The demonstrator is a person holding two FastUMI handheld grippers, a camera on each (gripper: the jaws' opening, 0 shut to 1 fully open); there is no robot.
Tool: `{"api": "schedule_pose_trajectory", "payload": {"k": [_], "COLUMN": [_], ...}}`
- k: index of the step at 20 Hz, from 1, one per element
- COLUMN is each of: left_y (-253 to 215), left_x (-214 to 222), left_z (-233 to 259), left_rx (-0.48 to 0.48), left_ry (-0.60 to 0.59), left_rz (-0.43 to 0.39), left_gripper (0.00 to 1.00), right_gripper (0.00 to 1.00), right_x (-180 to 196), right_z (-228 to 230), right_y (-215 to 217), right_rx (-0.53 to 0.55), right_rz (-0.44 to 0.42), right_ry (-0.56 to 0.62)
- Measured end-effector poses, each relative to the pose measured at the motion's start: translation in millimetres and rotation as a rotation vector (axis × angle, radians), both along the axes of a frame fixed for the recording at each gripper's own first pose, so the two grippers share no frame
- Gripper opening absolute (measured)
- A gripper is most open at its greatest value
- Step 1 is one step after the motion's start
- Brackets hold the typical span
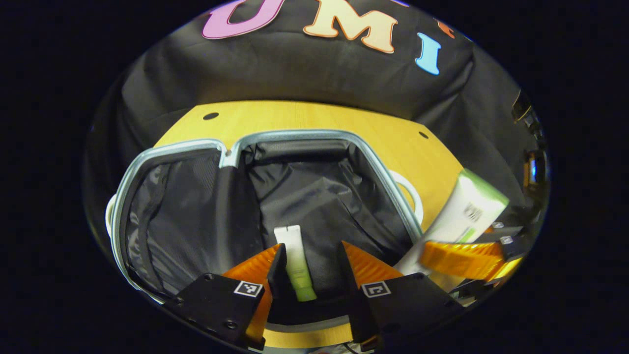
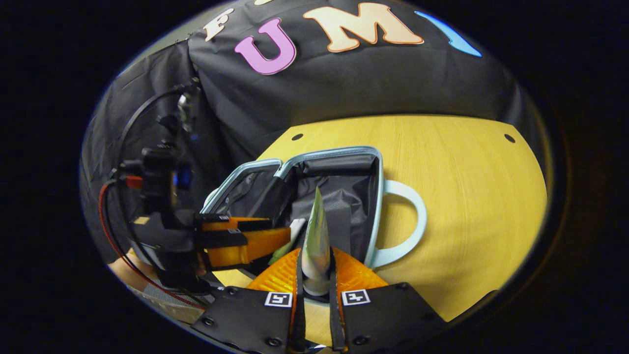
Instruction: First open the suitcase, pack the skin care products into it, and then close the suitcase.
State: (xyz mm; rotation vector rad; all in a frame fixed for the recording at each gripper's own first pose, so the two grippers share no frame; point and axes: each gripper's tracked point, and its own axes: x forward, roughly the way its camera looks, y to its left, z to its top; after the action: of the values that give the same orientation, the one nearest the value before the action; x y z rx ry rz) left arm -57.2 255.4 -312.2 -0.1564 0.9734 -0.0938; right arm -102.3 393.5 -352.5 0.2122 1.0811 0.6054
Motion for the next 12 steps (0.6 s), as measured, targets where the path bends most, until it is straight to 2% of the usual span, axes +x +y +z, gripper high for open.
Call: {"api": "schedule_pose_trajectory", "payload": {"k": [3, 4, 6, 8, 9, 10, 11, 12], "left_y": [32, 46, 78, 118, 138, 160, 178, 196], "left_x": [13, 16, 18, 16, 14, 12, 8, 6], "left_z": [24, 31, 44, 53, 56, 57, 58, 58], "left_rx": [-0.018, -0.016, -0.001, 0.04, 0.067, 0.091, 0.107, 0.124], "left_ry": [-0.063, -0.084, -0.105, -0.131, -0.137, -0.138, -0.142, -0.139], "left_rz": [0.059, 0.085, 0.134, 0.181, 0.209, 0.237, 0.265, 0.297], "left_gripper": [0.67, 0.67, 0.64, 0.64, 0.64, 0.68, 0.72, 0.75], "right_gripper": [0.22, 0.18, 0.24, 0.29, 0.27, 0.27, 0.36, 0.57], "right_x": [-2, -2, 1, 12, 19, 27, 34, 41], "right_z": [-18, -24, -34, -35, -28, -25, -21, -16], "right_y": [7, 8, 7, 11, 10, 13, 19, 21], "right_rx": [-0.053, -0.076, -0.109, -0.097, -0.09, -0.08, -0.061, -0.046], "right_rz": [0.01, 0.007, -0.003, -0.031, -0.049, -0.063, -0.068, -0.072], "right_ry": [0.024, 0.033, 0.05, 0.049, 0.03, 0.009, -0.008, -0.024]}}
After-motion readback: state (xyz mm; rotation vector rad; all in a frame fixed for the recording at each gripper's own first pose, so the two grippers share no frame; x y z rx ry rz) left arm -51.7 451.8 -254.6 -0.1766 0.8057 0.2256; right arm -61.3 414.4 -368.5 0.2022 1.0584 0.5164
